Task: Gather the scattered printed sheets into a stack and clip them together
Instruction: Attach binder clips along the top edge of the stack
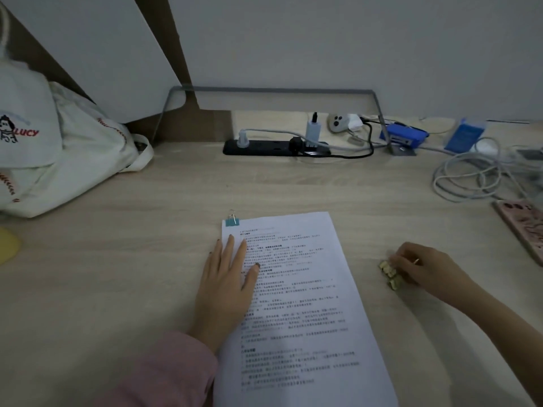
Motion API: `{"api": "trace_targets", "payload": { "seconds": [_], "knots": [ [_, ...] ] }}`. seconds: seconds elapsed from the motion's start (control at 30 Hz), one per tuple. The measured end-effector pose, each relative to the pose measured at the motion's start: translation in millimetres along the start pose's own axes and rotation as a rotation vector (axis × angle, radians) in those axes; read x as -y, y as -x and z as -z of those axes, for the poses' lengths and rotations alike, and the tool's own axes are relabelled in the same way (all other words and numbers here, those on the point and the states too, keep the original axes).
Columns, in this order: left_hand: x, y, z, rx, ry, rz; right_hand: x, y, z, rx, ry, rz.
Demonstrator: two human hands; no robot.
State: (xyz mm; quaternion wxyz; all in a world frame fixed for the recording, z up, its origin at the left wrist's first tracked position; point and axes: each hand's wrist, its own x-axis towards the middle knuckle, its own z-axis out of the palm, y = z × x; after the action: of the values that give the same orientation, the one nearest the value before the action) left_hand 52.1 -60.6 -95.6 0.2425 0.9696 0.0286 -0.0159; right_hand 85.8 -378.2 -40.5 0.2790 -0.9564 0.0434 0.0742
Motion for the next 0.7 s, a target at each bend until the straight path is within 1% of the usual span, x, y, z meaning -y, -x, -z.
{"api": "trace_targets", "payload": {
  "seconds": [0.07,0.17,0.23,0.3,0.37,0.4,0.43,0.47,0.5,0.6,0.7],
  "knots": [
    [-2,1,1,0.005,-0.003,0.01,3,0,0,-0.044,-0.042,0.005],
    [-4,1,7,0.039,0.026,0.022,16,0,6,-0.174,-0.106,0.047],
    [-7,-1,15,0.044,0.03,0.023,33,0,10,-0.184,-0.201,0.08],
    [-14,-2,25,-0.024,0.062,-0.014,56,3,11,-0.115,-0.317,0.135],
    [-29,-1,37,-0.05,0.248,-0.076,81,7,7,-0.019,-0.35,0.222],
    [-38,0,44,0.005,0.398,-0.085,93,9,4,0.03,-0.342,0.272],
    [-46,0,50,0.104,0.559,-0.078,105,10,-1,0.082,-0.333,0.318],
    [-52,0,53,0.201,0.686,-0.078,115,11,-7,0.131,-0.322,0.359],
    [-55,-2,55,0.259,0.76,-0.087,124,12,-13,0.173,-0.315,0.394],
    [-52,-9,59,0.298,0.826,-0.096,140,7,-30,0.242,-0.35,0.44],
    [-43,-17,59,0.273,0.8,-0.099,144,-6,-39,0.301,-0.467,0.348]
  ]
}}
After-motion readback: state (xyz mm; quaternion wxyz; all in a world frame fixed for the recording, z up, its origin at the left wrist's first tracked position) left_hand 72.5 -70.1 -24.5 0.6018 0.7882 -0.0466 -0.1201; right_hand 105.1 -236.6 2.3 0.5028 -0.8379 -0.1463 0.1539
